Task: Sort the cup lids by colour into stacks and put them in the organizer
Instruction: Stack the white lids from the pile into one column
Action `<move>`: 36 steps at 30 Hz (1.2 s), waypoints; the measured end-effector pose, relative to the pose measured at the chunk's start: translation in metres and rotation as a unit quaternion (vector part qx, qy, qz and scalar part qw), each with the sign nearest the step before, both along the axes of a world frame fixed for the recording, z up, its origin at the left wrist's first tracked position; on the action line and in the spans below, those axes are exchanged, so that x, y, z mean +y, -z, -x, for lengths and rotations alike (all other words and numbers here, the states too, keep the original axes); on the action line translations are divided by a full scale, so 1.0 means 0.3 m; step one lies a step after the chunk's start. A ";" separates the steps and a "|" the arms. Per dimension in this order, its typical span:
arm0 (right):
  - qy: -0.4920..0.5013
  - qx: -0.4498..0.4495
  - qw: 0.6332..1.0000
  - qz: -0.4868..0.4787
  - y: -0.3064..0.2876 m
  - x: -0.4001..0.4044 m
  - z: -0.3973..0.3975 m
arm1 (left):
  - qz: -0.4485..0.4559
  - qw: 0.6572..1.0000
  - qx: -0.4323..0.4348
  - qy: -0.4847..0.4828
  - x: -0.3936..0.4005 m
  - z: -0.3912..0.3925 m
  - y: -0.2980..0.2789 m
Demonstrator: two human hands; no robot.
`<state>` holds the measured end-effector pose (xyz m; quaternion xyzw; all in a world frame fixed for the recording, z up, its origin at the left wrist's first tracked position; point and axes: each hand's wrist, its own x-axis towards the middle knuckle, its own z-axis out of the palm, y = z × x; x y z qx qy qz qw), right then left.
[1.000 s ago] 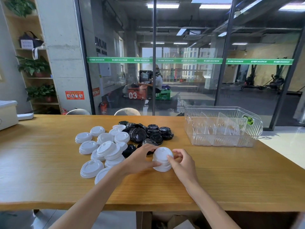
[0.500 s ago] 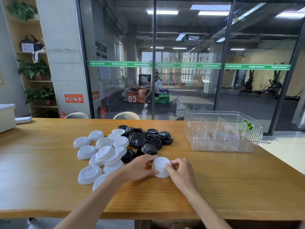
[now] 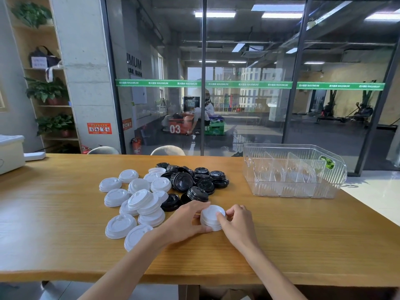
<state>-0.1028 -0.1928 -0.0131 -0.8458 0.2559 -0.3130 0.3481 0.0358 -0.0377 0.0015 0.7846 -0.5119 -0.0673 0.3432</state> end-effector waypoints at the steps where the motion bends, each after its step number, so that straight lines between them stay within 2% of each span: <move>1: -0.001 0.004 1.000 0.002 -0.001 0.002 0.000 | -0.003 1.000 -0.008 0.001 0.003 0.002 0.000; 8: 0.003 0.026 1.000 0.015 -0.005 0.010 -0.006 | -0.050 0.995 -0.087 -0.004 0.021 0.008 0.012; 15: 0.003 0.028 0.999 0.017 -0.004 0.010 -0.008 | -0.009 0.999 -0.025 -0.034 0.009 0.006 -0.001; 24: -0.010 0.038 0.999 0.032 -0.004 0.002 -0.012 | -0.003 0.998 -0.041 -0.038 0.000 -0.001 -0.005; 36: -0.029 0.013 0.999 0.032 0.003 -0.001 -0.003 | 0.012 0.999 0.010 -0.035 0.008 -0.009 -0.014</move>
